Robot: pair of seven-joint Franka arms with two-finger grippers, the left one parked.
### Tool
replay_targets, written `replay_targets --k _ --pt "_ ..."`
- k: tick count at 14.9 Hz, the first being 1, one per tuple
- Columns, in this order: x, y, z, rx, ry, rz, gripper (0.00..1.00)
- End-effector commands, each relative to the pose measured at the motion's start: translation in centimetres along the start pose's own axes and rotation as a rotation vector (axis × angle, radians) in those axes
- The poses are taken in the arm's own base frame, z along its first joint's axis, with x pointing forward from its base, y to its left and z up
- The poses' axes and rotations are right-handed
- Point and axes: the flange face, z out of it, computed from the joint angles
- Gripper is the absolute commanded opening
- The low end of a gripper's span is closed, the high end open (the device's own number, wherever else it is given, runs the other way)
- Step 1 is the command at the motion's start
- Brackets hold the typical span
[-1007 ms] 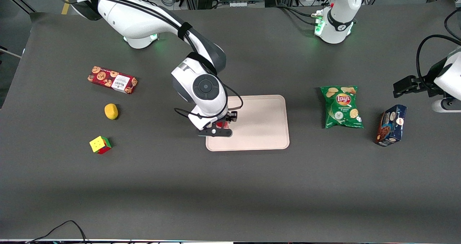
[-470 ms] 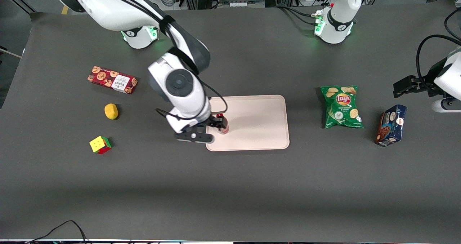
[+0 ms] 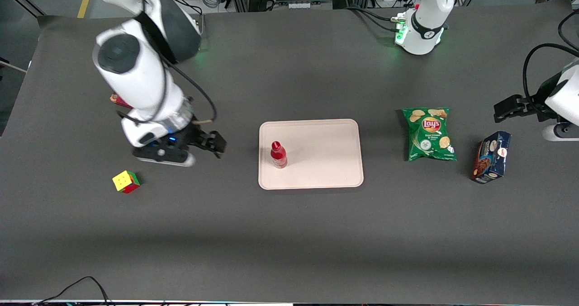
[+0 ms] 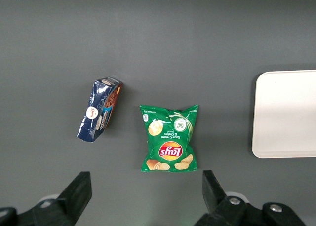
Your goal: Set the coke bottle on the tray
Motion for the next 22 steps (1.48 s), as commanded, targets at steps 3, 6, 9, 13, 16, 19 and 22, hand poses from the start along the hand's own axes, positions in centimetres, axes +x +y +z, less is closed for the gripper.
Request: replay_targets --k 3,6,9,13,16,19,22 --pt "-1.1 11.7 -4.4 0.013 -0.038 -0.087 1.00" --pt "-0.9 16.5 -6.3 -0.009 -0.075 -0.076 1.00" --pt "-0.5 21.1 -7.9 -0.019 -0.091 -0.141 1.00" --pt "-0.9 23.2 -8.7 -0.021 -0.129 -0.220 1.00" --pt "-0.8 23.1 -9.2 -0.020 -0.121 -0.222 1.00" --pt "-0.5 24.4 -9.5 -0.019 -0.127 -0.198 1.00" --pt "-0.3 24.5 -9.4 -0.018 -0.127 -0.195 1.00"
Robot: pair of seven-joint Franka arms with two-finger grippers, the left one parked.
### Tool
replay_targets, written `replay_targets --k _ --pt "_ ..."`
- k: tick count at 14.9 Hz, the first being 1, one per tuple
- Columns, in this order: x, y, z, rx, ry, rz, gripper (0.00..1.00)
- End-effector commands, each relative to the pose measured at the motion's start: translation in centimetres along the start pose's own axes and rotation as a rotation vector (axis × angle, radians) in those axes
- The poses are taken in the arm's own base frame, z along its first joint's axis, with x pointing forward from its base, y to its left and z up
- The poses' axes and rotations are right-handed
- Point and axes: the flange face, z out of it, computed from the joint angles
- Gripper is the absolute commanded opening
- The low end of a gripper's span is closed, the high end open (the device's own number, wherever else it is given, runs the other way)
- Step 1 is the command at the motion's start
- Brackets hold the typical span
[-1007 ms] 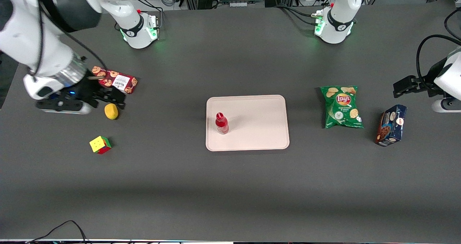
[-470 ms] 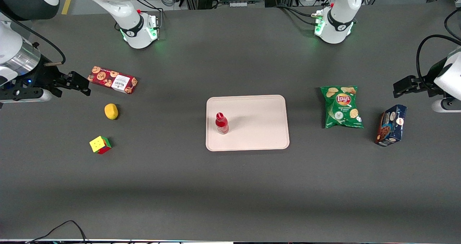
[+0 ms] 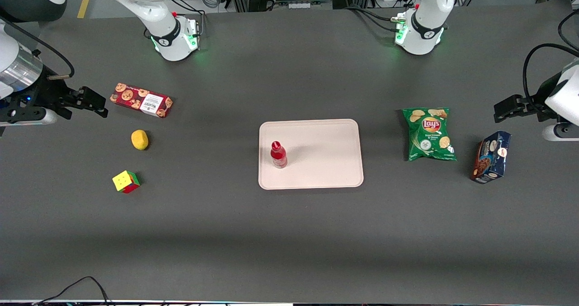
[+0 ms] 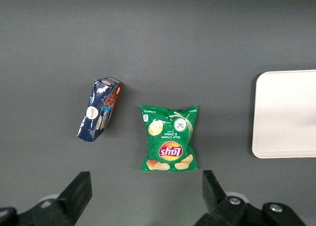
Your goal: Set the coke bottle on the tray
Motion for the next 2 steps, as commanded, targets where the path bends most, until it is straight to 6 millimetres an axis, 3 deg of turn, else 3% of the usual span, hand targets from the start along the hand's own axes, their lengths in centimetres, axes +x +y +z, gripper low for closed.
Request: replay_targets --k 1,2 --pt "-0.26 0.08 -0.53 0.027 -0.004 -0.020 1.00" --pt "-0.20 0.01 -0.54 0.027 -0.002 -0.021 1.00"
